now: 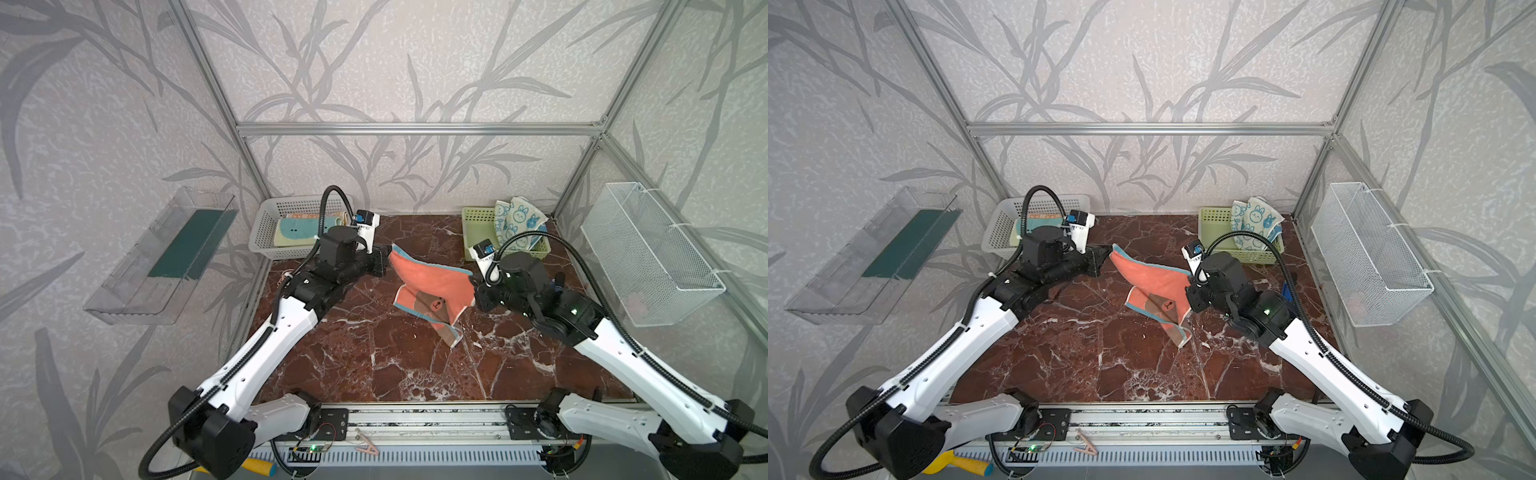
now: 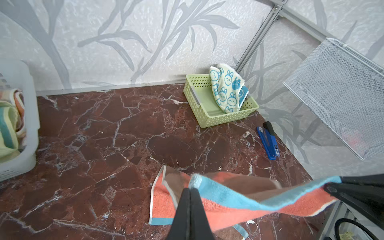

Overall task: Fold and stack the towels
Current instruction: 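Lift the red-and-brown towel's edge high with both grippers, shaking it out, then lay the towel flat on the table with both grippers, drawing back toward the robot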

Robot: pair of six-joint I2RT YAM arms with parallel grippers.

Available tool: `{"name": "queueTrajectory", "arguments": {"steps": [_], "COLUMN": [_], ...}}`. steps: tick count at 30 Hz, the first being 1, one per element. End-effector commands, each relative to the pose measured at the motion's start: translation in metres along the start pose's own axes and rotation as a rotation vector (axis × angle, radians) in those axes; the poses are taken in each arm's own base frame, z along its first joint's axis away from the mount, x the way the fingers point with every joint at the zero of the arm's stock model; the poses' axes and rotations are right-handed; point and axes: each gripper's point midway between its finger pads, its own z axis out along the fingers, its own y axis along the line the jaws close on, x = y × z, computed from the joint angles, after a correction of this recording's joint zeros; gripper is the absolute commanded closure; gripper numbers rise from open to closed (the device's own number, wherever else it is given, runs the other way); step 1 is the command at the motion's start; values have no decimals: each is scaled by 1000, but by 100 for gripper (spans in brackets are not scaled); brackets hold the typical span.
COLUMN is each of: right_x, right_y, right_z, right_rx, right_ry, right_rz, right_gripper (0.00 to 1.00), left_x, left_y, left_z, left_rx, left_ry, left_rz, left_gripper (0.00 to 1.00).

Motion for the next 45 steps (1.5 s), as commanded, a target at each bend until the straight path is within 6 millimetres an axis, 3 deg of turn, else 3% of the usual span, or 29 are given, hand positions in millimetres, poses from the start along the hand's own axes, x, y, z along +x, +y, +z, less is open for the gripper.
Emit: {"name": "queueTrajectory", "arguments": {"steps": [1,16,21,24,27,32,40,45], "right_x": [-25,-125,-165,-179,-180,-161,-121,-89], "right_y": [1,38,39,32,17,-5,-60,-85], "right_z": [-31,-162,-194,-190,-160,-71,119,223], "right_rx": [-7,-186,-193,-131,-10,-66,-67,-24], "right_ry": [-57,-262,-328,-313,-234,-43,122,201], "right_rz": [-21,-169,-200,-212,-217,-109,-51,-65], "right_gripper": [100,100,100,100,100,100,100,100], "left_x": [-26,-103,-133,-144,-141,-117,-59,-30], "left_y": [-11,-76,-94,-94,-81,-39,61,112], "left_z": [-29,-189,-217,-212,-187,-115,43,124], "left_rx": [14,134,156,146,93,-36,-69,-87], "left_ry": [-102,-403,-421,-405,-351,-221,-70,-30], "left_rz": [65,231,261,227,187,146,-30,-42], "left_gripper": [100,100,100,100,100,100,100,100]}}
